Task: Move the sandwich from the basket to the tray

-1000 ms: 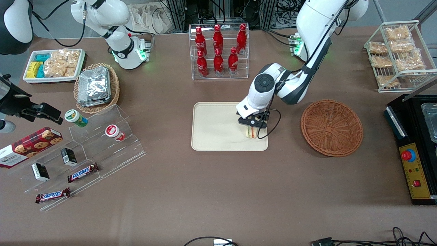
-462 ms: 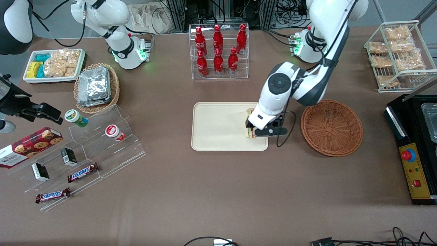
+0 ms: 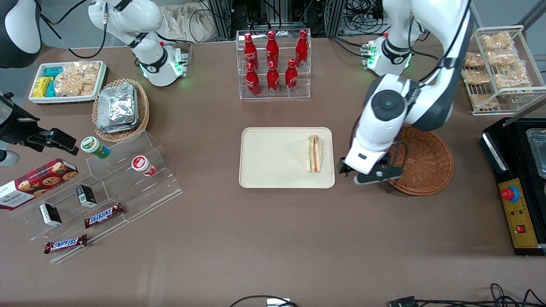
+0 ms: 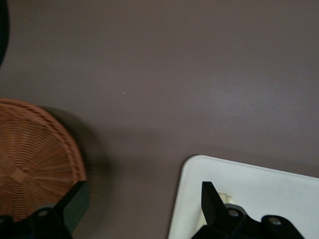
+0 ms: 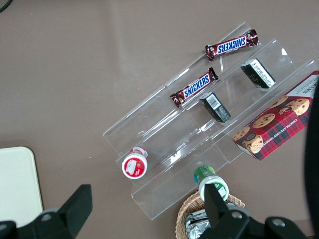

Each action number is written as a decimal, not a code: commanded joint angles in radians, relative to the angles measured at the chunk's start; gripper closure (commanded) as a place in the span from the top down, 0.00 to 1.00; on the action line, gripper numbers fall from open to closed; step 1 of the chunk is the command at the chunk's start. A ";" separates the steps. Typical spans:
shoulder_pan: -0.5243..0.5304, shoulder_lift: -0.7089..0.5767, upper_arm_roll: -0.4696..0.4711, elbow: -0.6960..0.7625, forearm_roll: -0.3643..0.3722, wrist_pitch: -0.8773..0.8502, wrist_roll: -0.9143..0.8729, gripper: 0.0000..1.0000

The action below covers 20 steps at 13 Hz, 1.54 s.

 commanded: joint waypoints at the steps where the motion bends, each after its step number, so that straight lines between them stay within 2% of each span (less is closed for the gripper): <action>1: -0.006 -0.067 0.083 -0.008 0.003 -0.052 0.112 1.00; 4: -0.006 -0.100 0.162 -0.008 -0.020 -0.084 0.239 1.00; 7: -0.006 -0.133 0.223 -0.005 -0.078 -0.104 0.331 1.00; 12: -0.006 -0.165 0.300 0.033 -0.104 -0.185 0.445 1.00; 15: -0.001 -0.137 0.303 0.152 -0.103 -0.323 0.464 1.00; 18: -0.001 -0.153 0.301 0.170 -0.103 -0.342 0.462 1.00; 20: 0.000 -0.174 0.297 0.193 -0.101 -0.424 0.471 1.00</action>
